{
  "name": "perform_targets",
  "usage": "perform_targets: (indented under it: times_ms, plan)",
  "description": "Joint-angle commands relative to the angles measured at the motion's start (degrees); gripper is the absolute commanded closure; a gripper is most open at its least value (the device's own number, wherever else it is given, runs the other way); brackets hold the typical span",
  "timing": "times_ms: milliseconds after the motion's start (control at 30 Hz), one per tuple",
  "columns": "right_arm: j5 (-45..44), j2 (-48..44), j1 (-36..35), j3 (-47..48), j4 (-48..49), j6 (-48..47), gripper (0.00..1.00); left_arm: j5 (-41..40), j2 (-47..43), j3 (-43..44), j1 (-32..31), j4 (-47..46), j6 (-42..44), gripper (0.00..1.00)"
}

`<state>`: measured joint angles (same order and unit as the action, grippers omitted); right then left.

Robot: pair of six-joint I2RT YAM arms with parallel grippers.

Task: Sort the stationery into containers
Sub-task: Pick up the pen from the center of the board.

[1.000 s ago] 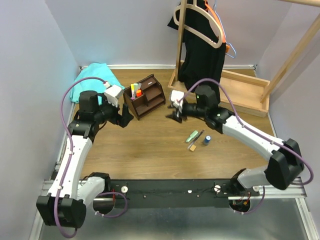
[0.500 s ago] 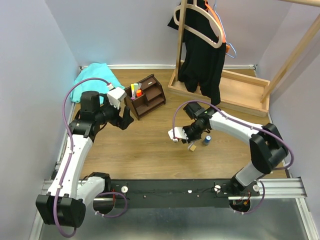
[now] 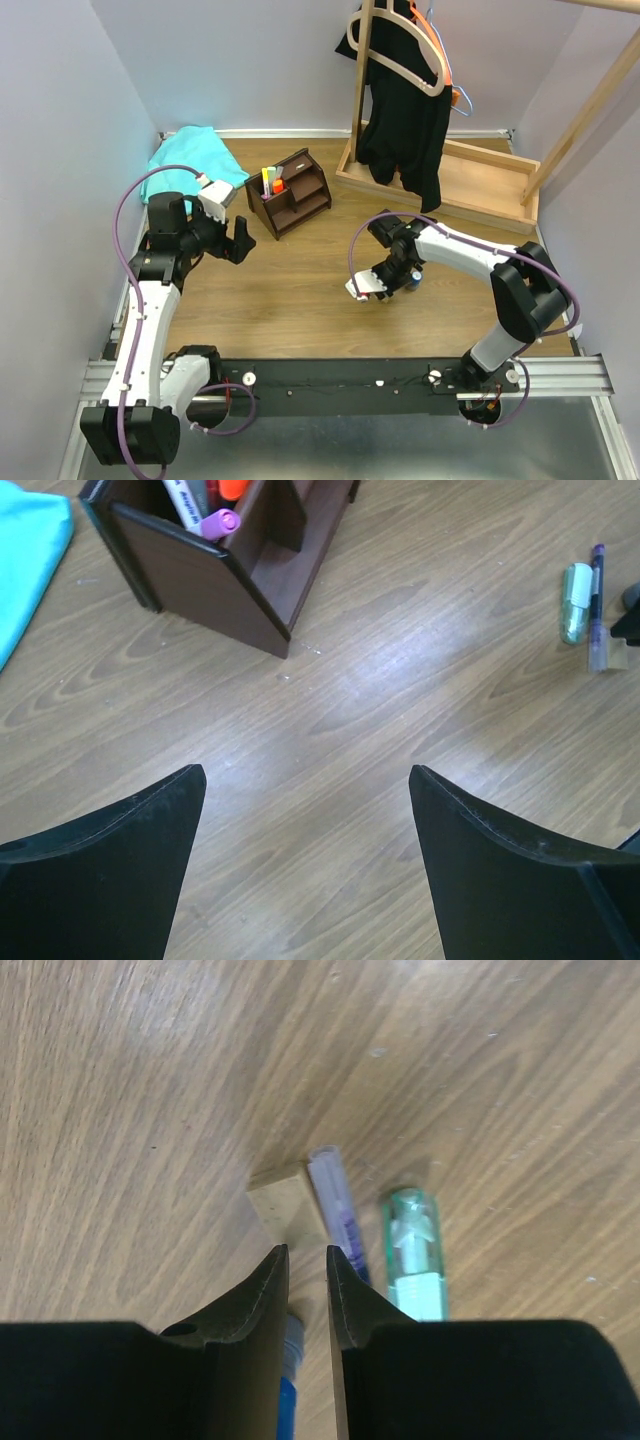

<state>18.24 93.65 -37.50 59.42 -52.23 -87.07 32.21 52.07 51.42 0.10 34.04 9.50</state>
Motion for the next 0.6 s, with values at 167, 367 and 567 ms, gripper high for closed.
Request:
perform_targets:
  times_ms: [167, 367, 567]
  plan:
    - [-3.73, 1.89, 0.05, -2.90, 3.97, -0.47, 0.71, 1.63, -1.01, -0.27, 1.57, 0.94, -1.15, 0.08]
    - [-3.39, 1.80, 0.14, -1.50, 3.71, -0.12, 0.71, 2.16, -1.27, -0.35, 2.10, 1.55, -1.24, 0.08]
    - [-3.65, 1.54, 0.06, -0.36, 4.59, -0.82, 0.72, 2.60, -1.19, -0.70, 2.36, 1.47, -1.32, 0.08]
